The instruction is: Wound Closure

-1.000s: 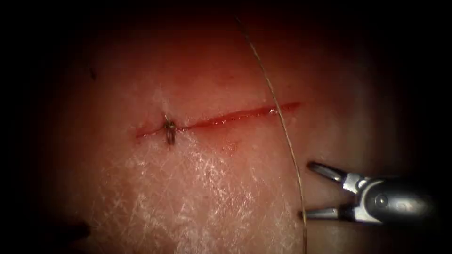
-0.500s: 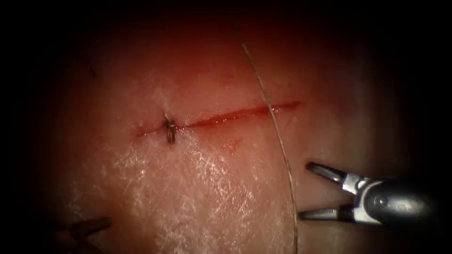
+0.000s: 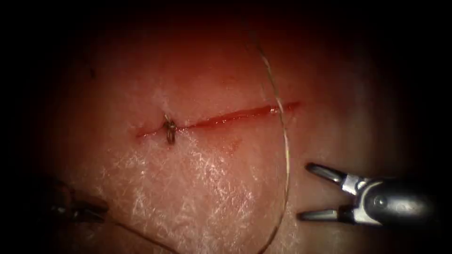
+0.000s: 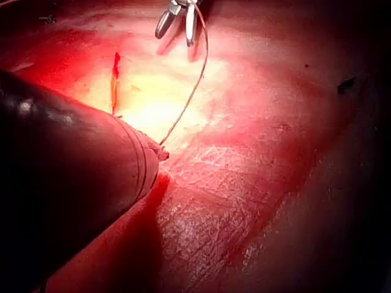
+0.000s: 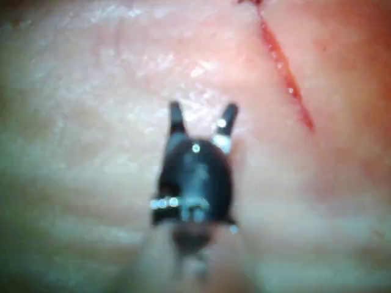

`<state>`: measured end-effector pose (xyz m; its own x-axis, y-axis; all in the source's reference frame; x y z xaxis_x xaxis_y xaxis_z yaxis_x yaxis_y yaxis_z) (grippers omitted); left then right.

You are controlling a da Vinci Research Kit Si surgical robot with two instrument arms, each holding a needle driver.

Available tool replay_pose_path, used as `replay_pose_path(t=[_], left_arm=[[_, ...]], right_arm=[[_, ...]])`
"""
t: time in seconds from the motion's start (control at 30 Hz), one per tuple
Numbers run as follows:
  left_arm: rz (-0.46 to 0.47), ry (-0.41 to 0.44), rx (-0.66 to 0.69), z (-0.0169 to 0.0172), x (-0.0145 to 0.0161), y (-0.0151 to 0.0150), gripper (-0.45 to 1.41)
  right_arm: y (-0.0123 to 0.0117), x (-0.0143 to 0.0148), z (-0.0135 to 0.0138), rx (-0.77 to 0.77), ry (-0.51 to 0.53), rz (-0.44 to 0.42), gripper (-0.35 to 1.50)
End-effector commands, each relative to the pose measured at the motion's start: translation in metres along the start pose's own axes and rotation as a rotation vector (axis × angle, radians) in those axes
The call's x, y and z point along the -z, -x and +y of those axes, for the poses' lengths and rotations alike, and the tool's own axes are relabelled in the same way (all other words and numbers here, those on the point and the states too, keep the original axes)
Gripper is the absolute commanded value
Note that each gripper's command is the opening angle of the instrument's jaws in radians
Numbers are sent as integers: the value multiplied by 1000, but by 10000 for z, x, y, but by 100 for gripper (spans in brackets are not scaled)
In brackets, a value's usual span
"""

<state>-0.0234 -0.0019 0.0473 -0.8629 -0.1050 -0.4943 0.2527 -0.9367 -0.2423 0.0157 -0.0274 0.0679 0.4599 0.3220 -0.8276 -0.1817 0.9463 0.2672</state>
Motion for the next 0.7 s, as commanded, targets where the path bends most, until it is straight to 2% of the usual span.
replay_pose_path(t=[0.03, 0.17, 0.3, 0.4, 0.7], left_arm=[[22, -6, 17, -8, -4, -10, -45], [82, -41, 67, -49, 8, -49, -45], [154, -74, 124, -98, 1, -92, -45], [228, -69, 165, -141, -21, -128, -45], [445, -46, 195, -227, -87, -191, -45]], right_arm=[[5, -9, -6, -1, -3, 1, 108], [5, -11, -7, 0, -4, 2, 110], [6, -11, -7, 0, -3, 2, 110], [6, -13, -8, 1, -6, 0, 110], [5, -22, -13, 3, -17, 3, 110]])
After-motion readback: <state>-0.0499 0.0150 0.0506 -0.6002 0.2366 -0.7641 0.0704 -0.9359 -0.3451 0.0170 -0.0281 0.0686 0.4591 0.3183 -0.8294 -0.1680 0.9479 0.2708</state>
